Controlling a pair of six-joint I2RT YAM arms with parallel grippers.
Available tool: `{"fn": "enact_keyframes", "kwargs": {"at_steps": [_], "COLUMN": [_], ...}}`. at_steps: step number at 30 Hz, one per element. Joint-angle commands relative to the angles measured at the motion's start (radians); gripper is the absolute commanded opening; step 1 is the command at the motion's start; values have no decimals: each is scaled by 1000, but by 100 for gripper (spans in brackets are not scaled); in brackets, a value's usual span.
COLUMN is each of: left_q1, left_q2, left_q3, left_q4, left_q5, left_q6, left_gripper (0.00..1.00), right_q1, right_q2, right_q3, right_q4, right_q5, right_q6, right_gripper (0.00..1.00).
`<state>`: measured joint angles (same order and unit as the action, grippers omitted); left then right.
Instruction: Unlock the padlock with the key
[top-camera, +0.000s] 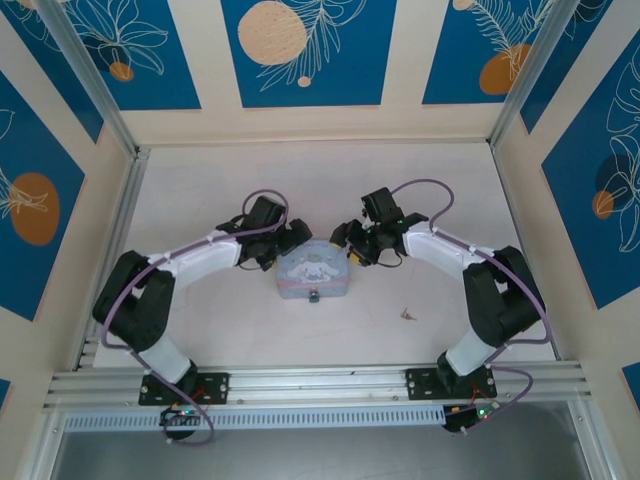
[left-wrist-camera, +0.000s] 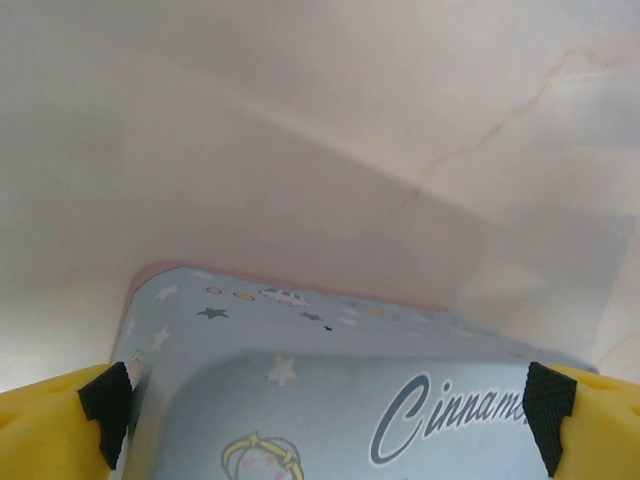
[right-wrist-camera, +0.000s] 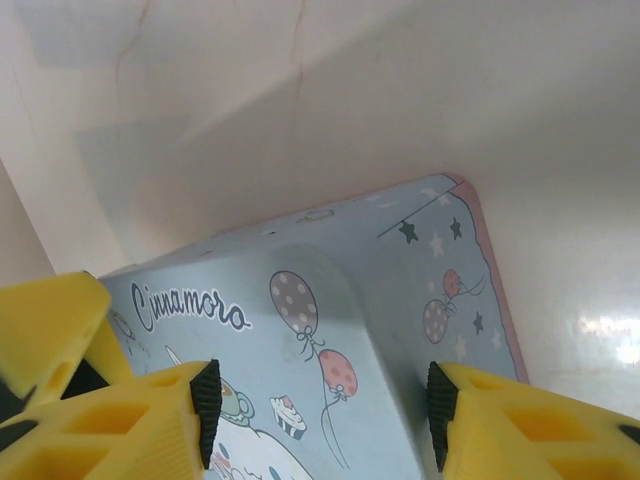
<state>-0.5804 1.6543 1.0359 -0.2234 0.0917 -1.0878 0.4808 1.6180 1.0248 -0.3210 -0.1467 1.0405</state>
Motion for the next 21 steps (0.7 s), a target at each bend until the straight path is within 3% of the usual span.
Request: {"fn": "enact_keyframes", "kwargs": {"at_steps": [1, 11, 17, 21], "left_q1": [-7, 29, 60, 105], "left_q2": [48, 133, 116, 73], "left_q3": [82, 126, 73, 42], "left_q4": [151, 178, 207, 208], "left_q5": [95, 93, 90, 96], "left_q6": [37, 66, 78, 115], "left_gripper": [100, 100, 100, 100], "right_q1": [-1, -70, -91, -120], "right_q2": [44, 154, 106, -16], "right_q3": [63, 169, 128, 66], "right_q4": [91, 127, 121, 79], "right_q5": [-60, -66, -6, 45], "right_q6": [70, 145, 117, 68], "right_gripper": [59, 61, 83, 87]}}
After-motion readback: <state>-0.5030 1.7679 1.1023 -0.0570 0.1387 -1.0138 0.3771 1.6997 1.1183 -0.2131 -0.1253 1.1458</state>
